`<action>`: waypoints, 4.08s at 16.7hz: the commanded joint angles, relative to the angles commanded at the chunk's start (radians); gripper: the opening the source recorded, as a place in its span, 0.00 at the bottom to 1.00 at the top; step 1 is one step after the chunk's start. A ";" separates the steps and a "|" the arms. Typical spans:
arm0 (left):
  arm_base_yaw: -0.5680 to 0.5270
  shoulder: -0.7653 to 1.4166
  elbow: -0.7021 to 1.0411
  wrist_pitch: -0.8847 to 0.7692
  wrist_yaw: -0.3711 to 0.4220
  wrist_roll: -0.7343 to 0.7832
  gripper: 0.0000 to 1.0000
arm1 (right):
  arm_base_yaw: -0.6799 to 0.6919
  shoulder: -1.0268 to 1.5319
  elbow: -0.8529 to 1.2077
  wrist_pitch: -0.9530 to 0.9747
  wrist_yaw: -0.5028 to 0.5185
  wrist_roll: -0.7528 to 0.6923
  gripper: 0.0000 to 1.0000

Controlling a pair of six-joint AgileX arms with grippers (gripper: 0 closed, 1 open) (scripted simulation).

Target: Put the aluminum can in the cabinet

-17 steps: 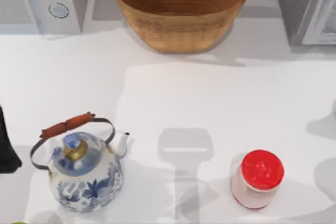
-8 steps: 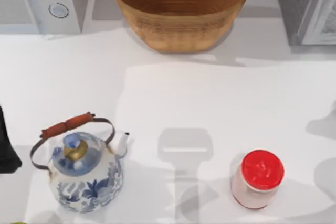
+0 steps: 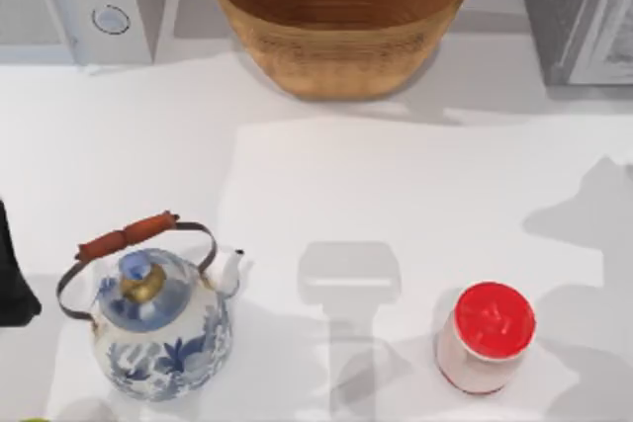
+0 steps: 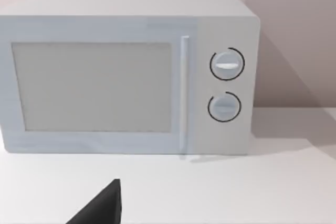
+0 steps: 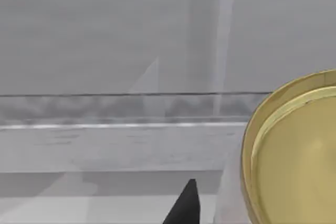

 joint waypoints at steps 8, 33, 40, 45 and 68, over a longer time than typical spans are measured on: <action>0.000 0.000 0.000 0.000 0.000 0.000 1.00 | 0.020 -0.356 0.043 -0.435 -0.009 -0.008 0.00; 0.000 0.000 0.000 0.000 0.000 0.000 1.00 | 0.241 -1.510 -0.440 -0.860 0.191 0.044 0.00; 0.000 0.000 0.000 0.000 0.000 0.000 1.00 | 0.306 -1.816 -0.582 -0.975 0.251 0.057 0.00; 0.000 0.000 0.000 0.000 0.000 0.000 1.00 | 0.304 -1.815 -0.581 -0.975 0.250 0.059 0.00; 0.000 0.000 0.000 0.000 0.000 0.000 1.00 | 0.430 -0.847 0.687 -1.289 0.399 0.065 0.00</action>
